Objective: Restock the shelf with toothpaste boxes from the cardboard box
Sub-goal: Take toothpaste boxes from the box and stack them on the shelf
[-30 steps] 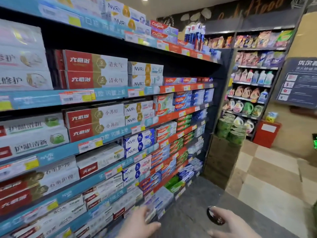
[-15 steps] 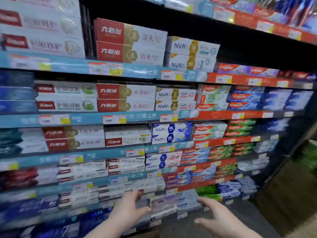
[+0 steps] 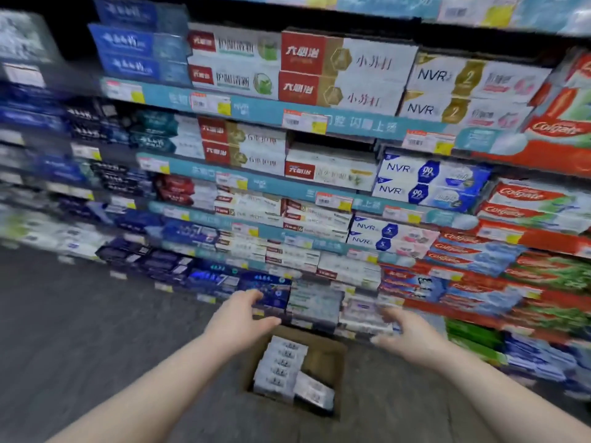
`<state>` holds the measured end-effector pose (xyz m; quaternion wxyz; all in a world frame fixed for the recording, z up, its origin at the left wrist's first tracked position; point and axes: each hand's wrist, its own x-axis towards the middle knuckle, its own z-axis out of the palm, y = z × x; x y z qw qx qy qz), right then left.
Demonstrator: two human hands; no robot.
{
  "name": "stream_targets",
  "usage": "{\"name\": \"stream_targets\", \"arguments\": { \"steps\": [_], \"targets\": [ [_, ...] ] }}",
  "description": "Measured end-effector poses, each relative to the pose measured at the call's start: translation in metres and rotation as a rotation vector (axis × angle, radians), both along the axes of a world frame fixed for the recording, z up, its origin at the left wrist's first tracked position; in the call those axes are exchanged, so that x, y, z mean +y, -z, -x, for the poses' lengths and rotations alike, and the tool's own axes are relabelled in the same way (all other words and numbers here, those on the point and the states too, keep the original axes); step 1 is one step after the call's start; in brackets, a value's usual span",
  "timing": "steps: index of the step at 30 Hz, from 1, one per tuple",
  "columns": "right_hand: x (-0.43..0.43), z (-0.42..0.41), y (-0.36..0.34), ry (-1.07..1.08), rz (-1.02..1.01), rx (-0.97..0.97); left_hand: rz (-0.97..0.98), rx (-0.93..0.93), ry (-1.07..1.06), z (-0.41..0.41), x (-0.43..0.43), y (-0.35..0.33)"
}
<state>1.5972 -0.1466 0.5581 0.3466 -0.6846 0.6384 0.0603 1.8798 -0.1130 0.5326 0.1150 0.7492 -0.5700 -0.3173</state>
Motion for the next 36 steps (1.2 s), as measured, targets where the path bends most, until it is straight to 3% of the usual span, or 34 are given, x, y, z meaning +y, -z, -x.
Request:
{"name": "stream_targets", "arguments": {
  "steps": [7,12,22,28,36],
  "targets": [
    [-0.04,-0.026,0.075,-0.04,-0.123,0.012,-0.166,-0.041,0.016,-0.015,-0.03,0.069],
    [-0.057,-0.028,0.149,-0.041,-0.147,0.036,-0.235,0.045,0.004,-0.009,-0.053,0.135],
    [-0.097,-0.005,0.379,-0.003,-0.413,0.016,-0.351,0.12,-0.024,0.025,-0.055,0.319],
    [-0.103,-0.004,0.515,-0.024,-0.455,0.045,-0.381,0.072,0.008,0.039,-0.055,0.441],
    [-0.101,-0.014,0.661,-0.235,-0.437,0.14,-0.434,0.114,0.115,0.047,-0.058,0.583]
  ]
}}
